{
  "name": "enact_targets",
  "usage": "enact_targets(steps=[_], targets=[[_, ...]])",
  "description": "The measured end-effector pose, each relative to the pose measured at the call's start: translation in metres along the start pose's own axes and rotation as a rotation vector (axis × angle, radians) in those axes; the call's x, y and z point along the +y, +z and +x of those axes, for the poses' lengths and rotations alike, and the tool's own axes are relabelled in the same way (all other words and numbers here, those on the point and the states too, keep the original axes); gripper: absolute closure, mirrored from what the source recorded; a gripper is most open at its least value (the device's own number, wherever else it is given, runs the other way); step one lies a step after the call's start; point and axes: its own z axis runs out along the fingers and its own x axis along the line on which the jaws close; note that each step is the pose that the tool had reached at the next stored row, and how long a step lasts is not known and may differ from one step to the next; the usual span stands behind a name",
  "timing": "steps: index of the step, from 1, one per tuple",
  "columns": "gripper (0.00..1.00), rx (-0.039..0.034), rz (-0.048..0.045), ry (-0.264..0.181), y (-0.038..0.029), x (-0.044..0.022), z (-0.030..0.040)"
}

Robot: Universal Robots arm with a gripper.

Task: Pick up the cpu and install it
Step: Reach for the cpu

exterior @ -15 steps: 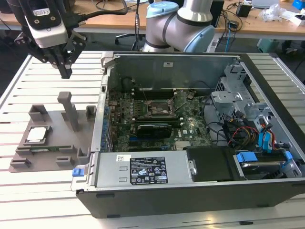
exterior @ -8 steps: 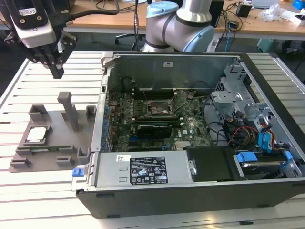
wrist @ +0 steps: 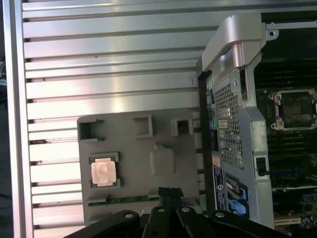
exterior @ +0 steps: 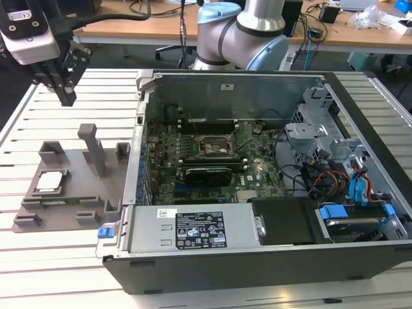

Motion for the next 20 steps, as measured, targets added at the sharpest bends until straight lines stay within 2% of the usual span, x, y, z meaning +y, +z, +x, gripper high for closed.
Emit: enact_targets(steps=[15, 20], targets=[[0.89, 0.0, 0.0001, 0.0, -0.0006, -0.002, 0.0268], [0.89, 0.0, 0.0, 0.0, -0.0009, -0.003, 0.04]])
